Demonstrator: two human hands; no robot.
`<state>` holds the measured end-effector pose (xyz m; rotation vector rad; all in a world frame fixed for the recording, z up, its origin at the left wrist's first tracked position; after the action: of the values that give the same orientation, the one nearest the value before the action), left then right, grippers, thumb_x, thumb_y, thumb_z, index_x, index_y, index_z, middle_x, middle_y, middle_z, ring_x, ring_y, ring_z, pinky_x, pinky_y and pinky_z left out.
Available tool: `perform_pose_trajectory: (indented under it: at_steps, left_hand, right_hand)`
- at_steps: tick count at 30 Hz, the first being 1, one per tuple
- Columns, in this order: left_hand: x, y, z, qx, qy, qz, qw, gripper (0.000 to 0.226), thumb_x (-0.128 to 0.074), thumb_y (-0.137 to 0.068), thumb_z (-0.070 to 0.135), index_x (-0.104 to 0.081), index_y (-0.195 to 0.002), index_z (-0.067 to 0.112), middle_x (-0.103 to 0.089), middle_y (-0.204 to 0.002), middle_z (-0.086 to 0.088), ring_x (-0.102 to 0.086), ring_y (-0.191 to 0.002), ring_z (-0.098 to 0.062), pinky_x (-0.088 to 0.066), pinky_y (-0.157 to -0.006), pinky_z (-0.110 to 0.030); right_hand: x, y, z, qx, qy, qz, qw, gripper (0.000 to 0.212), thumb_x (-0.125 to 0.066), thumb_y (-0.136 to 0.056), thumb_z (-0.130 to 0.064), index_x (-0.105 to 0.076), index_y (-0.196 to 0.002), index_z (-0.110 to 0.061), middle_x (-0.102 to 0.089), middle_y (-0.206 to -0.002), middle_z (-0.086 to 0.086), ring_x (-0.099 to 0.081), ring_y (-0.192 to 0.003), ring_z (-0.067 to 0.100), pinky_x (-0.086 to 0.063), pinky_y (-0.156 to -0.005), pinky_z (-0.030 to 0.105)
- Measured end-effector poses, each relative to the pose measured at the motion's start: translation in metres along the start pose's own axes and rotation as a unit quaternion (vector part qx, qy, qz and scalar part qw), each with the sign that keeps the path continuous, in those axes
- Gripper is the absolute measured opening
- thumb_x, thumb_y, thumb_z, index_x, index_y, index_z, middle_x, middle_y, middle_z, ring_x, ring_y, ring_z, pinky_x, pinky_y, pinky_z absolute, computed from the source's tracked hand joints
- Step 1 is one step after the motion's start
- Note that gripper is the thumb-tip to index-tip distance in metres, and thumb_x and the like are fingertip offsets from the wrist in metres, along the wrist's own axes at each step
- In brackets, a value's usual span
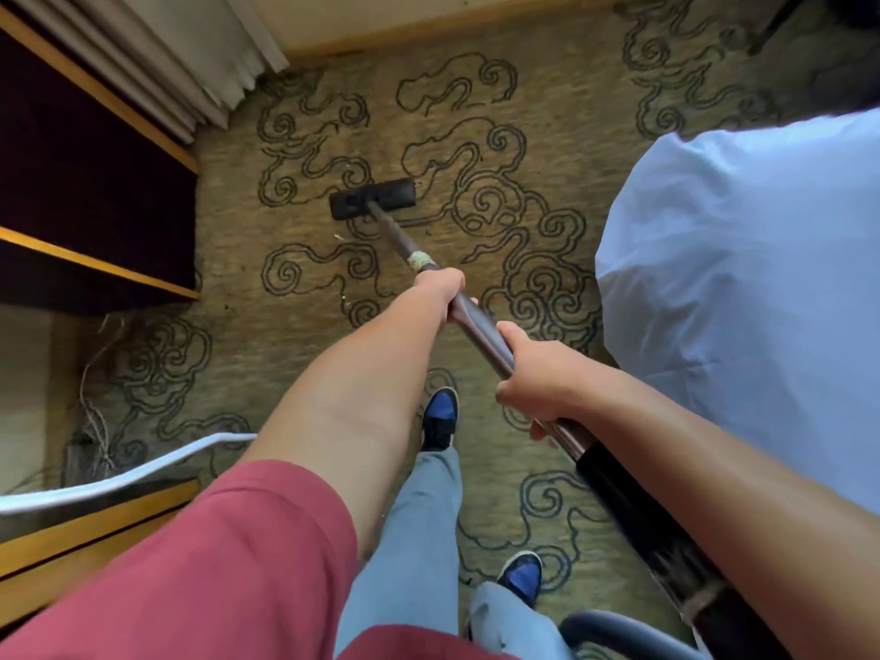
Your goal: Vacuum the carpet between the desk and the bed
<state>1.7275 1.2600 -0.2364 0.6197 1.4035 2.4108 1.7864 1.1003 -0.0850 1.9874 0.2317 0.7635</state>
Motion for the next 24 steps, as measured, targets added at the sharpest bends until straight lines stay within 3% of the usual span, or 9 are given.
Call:
perform_pose_trajectory:
  at_steps: [2,4,8,13,16,18,24]
  left_hand:
    - [0.015,-0.014,0.015,0.005,-0.005,0.012,1.000,0.033,-0.052,-0.090,0.008,-0.052,-0.123,0.004,-0.072,-0.114,-0.016,-0.074,-0.098,-0.031,-0.056,-0.098,-0.046]
    - [0.030,-0.037,0.031,0.024,-0.035,0.018,0.999,0.047,-0.052,-0.091,0.011,-0.050,-0.138,0.004,-0.068,-0.129,-0.014,-0.070,-0.114,-0.030,-0.053,-0.104,-0.045]
    - [0.064,-0.083,0.072,0.044,-0.085,0.028,0.995,0.052,-0.052,-0.096,0.017,-0.044,-0.146,0.004,-0.059,-0.143,-0.011,-0.060,-0.130,-0.028,-0.046,-0.113,-0.039]
    - [0.096,-0.131,0.126,0.052,-0.072,0.024,0.996,0.047,-0.054,-0.098,0.024,-0.050,-0.141,0.004,-0.062,-0.139,-0.011,-0.061,-0.127,-0.028,-0.046,-0.112,-0.038]
    - [0.112,-0.156,0.155,0.050,-0.061,0.026,0.997,0.040,-0.055,-0.098,0.024,-0.055,-0.134,0.006,-0.069,-0.125,-0.009,-0.067,-0.110,-0.026,-0.051,-0.102,-0.036]
    - [0.118,-0.165,0.170,0.047,-0.053,0.023,0.997,0.036,-0.054,-0.099,0.021,-0.056,-0.131,0.005,-0.072,-0.114,-0.009,-0.069,-0.099,-0.025,-0.053,-0.098,-0.034]
    - [0.140,-0.203,0.194,0.045,-0.048,0.036,0.997,0.036,-0.057,-0.096,0.021,-0.056,-0.128,0.006,-0.067,-0.129,-0.009,-0.067,-0.116,-0.025,-0.053,-0.105,-0.038]
  right_hand:
    - [0.004,-0.020,-0.016,0.008,0.008,0.020,1.000,0.076,-0.051,-0.089,-0.010,-0.017,-0.156,-0.026,-0.061,-0.095,0.011,-0.072,-0.063,0.027,-0.064,-0.059,0.042]
    - [0.008,-0.047,-0.034,0.010,0.031,0.041,0.999,0.065,-0.050,-0.086,-0.011,-0.028,-0.147,-0.024,-0.060,-0.087,0.008,-0.071,-0.066,0.027,-0.063,-0.068,0.044]
    - [0.018,-0.101,-0.083,0.012,0.020,0.043,0.999,0.045,-0.045,-0.083,-0.008,-0.035,-0.125,-0.021,-0.061,-0.095,0.011,-0.072,-0.073,0.032,-0.062,-0.073,0.049]
    - [0.048,-0.161,-0.138,0.007,0.013,0.037,0.999,0.043,-0.045,-0.083,-0.009,-0.037,-0.124,-0.019,-0.060,-0.091,0.011,-0.071,-0.067,0.032,-0.063,-0.070,0.047]
    - [0.070,-0.192,-0.165,0.010,0.006,0.024,1.000,0.042,-0.045,-0.083,-0.009,-0.037,-0.123,-0.019,-0.062,-0.092,0.012,-0.073,-0.057,0.029,-0.064,-0.065,0.048]
    - [0.082,-0.204,-0.177,0.015,0.009,0.022,1.000,0.047,-0.045,-0.083,-0.008,-0.035,-0.128,-0.018,-0.061,-0.095,0.013,-0.073,-0.061,0.031,-0.063,-0.066,0.049]
    - [0.098,-0.237,-0.207,0.017,0.033,0.030,0.999,0.044,-0.048,-0.085,-0.010,-0.038,-0.127,-0.018,-0.060,-0.091,0.011,-0.070,-0.056,0.028,-0.063,-0.062,0.043]
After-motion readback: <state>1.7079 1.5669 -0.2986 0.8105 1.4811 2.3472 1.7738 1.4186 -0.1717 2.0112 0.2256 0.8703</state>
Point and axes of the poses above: each hand's wrist, its own y-axis away from the middle knuckle, its own x-axis out of the back of the hand, z = x × y, the point moved 4 cm from there along -y, towards the middle knuckle
